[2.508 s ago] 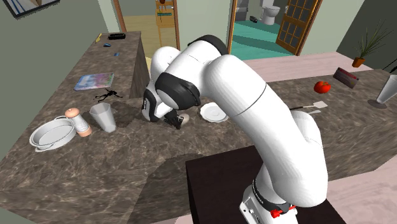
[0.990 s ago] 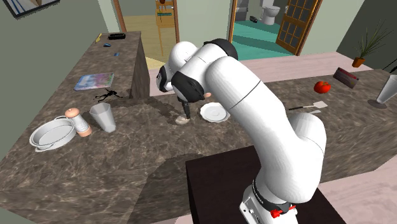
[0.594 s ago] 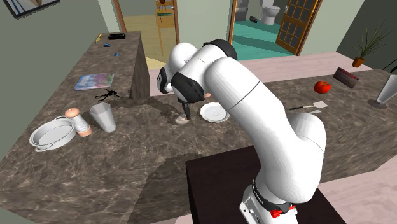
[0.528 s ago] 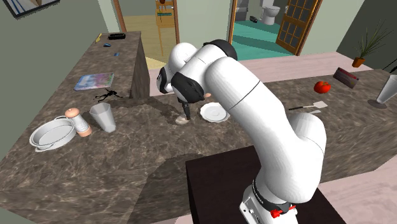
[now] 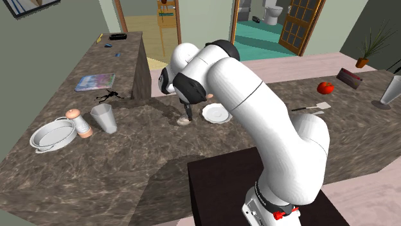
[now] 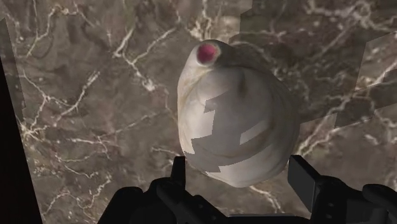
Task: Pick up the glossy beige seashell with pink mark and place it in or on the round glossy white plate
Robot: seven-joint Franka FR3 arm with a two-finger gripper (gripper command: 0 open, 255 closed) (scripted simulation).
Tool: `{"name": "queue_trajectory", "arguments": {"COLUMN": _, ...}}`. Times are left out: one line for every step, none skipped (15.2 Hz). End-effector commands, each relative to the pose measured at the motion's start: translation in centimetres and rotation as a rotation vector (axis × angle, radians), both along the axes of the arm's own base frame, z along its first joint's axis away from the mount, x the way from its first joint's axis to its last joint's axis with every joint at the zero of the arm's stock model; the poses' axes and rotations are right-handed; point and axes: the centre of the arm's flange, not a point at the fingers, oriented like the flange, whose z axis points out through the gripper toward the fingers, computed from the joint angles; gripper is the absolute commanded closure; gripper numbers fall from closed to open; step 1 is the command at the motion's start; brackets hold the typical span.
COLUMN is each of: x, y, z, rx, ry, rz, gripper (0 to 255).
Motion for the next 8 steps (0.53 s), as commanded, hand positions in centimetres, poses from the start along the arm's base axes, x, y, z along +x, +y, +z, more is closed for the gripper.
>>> {"name": "queue_trajectory", "arguments": {"x": -0.1, "y": 0.1, "z": 0.0, "rx": 0.001, "ry": 0.001, "rz": 0.001, "gripper": 255}}
{"name": "queue_trajectory", "arguments": {"x": 0.0, "y": 0.1, "z": 0.0, "rx": 0.001, "ry": 0.001, "rz": 0.001, "gripper": 255}}
{"name": "queue_trajectory", "arguments": {"x": -0.1, "y": 0.1, "z": -0.1, "rx": 0.001, "ry": 0.001, "rz": 0.001, "gripper": 255}}
{"name": "queue_trajectory", "arguments": {"x": -0.1, "y": 0.1, "z": 0.4, "rx": 0.001, "ry": 0.001, "rz": 0.001, "gripper": 255}}
{"name": "queue_trajectory", "arguments": {"x": -0.1, "y": 0.1, "z": 1.0, "rx": 0.001, "ry": 0.001, "rz": 0.001, "gripper": 255}}
{"name": "queue_trajectory", "arguments": {"x": -0.1, "y": 0.1, "z": 1.5, "rx": 0.001, "ry": 0.001, "rz": 0.001, "gripper": 255}}
{"name": "queue_trajectory", "arguments": {"x": -0.1, "y": 0.1, "z": 2.0, "rx": 0.001, "ry": 0.001, "rz": 0.001, "gripper": 255}}
{"name": "queue_trajectory", "arguments": {"x": -0.1, "y": 0.1, "z": 2.6, "rx": 0.001, "ry": 0.001, "rz": 0.001, "gripper": 255}}
